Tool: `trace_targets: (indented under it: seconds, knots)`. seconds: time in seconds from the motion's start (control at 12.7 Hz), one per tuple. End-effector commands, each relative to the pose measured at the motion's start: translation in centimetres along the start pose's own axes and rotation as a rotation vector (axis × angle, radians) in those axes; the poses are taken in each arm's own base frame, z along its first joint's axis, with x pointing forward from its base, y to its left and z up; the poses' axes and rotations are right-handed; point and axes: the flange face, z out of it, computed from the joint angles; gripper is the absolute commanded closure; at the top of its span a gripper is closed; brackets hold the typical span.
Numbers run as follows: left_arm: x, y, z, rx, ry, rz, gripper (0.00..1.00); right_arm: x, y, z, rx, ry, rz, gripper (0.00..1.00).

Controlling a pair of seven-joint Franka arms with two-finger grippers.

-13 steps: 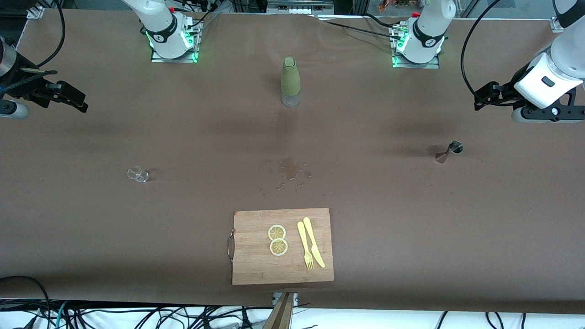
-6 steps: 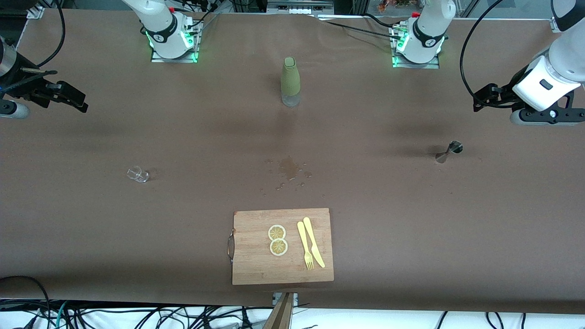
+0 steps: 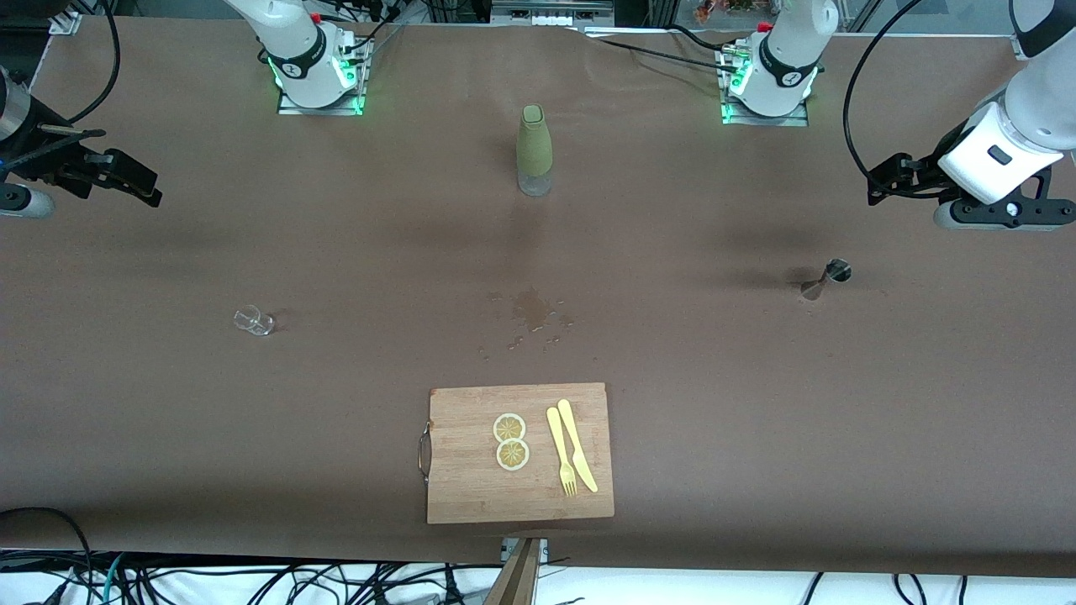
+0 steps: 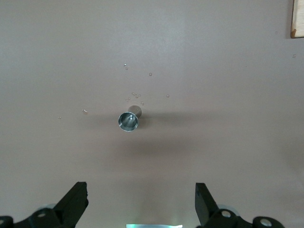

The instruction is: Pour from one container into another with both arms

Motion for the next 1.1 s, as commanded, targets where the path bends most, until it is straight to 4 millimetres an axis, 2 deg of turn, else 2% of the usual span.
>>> trace_targets:
  seconds: [0.0,0.31,0.47,0.63,0.79,1.02]
  knots:
    - [-0.1,0.5,-0.5,-0.025,0.007,0.026,0.0,0.0,-0.1,-0.4,0.01,0.0,-0.01,0.0]
    - [-0.6,0.4,-1.0,-0.025,0.005,0.024,0.0,0.0,-0.2,-0.4,0.01,0.0,-0.011,0.0]
    - [-0.4,-0.4,-0.4,-0.044,-0.008,0.01,0.0,0.0,-0.2,-0.4,0.01,0.0,-0.011,0.0]
    - [-0.5,-2.4,0.4,-0.055,-0.028,-0.03,0.0,0.0,-0.2,-0.4,0.008,0.0,-0.011,0.0]
    - [-0.7,-2.2,0.2,-0.055,-0.03,-0.027,0.0,0.0,-0.3,-0.4,0.008,0.0,-0.013,0.0]
    - [-0.5,-2.7,1.2,-0.059,-0.048,-0.034,0.0,0.0,-0.2,-0.5,0.01,0.001,-0.011,0.0]
